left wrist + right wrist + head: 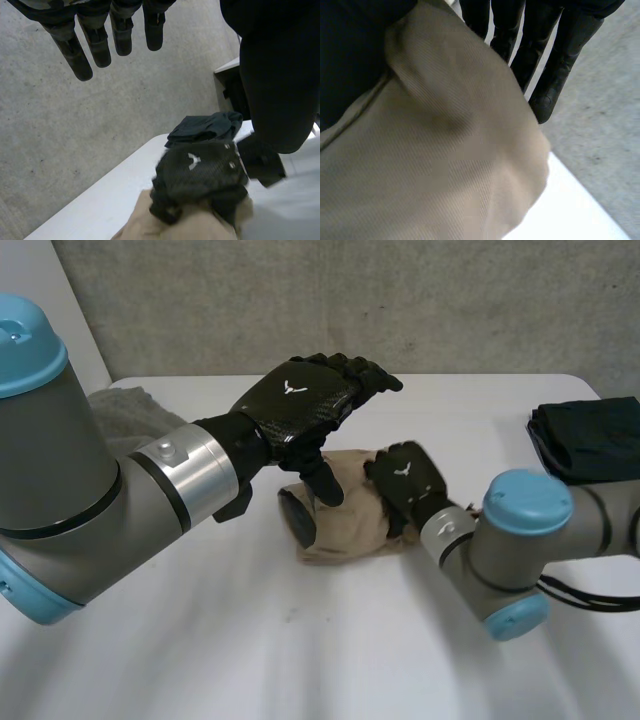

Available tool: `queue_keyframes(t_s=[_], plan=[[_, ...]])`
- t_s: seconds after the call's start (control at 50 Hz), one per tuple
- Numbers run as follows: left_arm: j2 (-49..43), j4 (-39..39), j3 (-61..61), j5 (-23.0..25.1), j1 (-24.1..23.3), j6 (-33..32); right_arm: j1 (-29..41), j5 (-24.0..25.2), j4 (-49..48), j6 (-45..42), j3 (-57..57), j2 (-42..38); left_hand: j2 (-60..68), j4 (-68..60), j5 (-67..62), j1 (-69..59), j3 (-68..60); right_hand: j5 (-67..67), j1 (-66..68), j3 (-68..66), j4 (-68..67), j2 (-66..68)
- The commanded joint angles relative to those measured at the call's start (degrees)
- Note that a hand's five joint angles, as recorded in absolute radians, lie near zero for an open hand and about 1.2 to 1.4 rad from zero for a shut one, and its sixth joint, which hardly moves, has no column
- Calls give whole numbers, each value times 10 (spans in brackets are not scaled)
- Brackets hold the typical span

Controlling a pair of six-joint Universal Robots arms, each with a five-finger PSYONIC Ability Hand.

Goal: Fold the laundry.

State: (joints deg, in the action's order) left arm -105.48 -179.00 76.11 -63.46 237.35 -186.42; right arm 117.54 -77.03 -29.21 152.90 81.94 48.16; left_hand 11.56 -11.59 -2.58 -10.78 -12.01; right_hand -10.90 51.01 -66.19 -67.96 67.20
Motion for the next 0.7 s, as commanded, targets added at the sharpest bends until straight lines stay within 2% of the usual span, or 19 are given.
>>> queue_keyframes(t_s=[0.02, 0.06, 0.08, 0.16, 0.18, 0.22, 0.24, 0.34, 0.6, 0.7], plan=[[0, 0, 2, 0, 0, 0, -113, 64, 0, -1, -3, 31, 2, -1, 8, -9, 3, -591, 290, -138, -120, 128], [0, 0, 1, 0, 0, 0, -141, 86, 1, -1, -9, 35, 0, 0, 10, -8, 4, -591, 290, -138, -120, 128], [0, 0, 1, 0, 0, 0, -161, 112, 4, 0, -16, 37, 0, 0, 10, -8, 4, -591, 290, -138, -120, 128], [1, 0, 1, 0, 0, 1, -183, 164, 41, 0, -15, 34, 0, 0, 10, -8, 4, -591, 290, -138, -120, 128], [1, 0, 1, 0, 1, 1, -183, 172, 52, 0, -15, 34, 0, 0, 10, -8, 4, -547, 246, -94, -76, 84], [1, 0, 1, 0, 1, 1, -183, 181, 72, 2, -12, 33, -2, 2, 12, -6, 6, -350, 49, 103, 120, -113], [1, 0, 1, 0, 0, 1, -184, 182, 85, 1, -9, 32, -2, 2, 12, -6, 6, -266, -35, 187, 204, -197], [-1, 0, 2, 0, 0, 1, -184, 181, 95, -1, -4, 26, -2, 2, 12, -6, 6, -124, -177, 329, 346, -339], [-2, -1, 8, 0, 0, 0, -188, 139, 102, -3, 25, 32, 0, 0, 10, -8, 4, 69, -370, 522, 540, -532], [-5, -1, 9, 1, 0, 0, -186, 140, 99, -6, 44, 32, 0, 0, 10, -8, 4, 105, -406, 558, 575, -568]])
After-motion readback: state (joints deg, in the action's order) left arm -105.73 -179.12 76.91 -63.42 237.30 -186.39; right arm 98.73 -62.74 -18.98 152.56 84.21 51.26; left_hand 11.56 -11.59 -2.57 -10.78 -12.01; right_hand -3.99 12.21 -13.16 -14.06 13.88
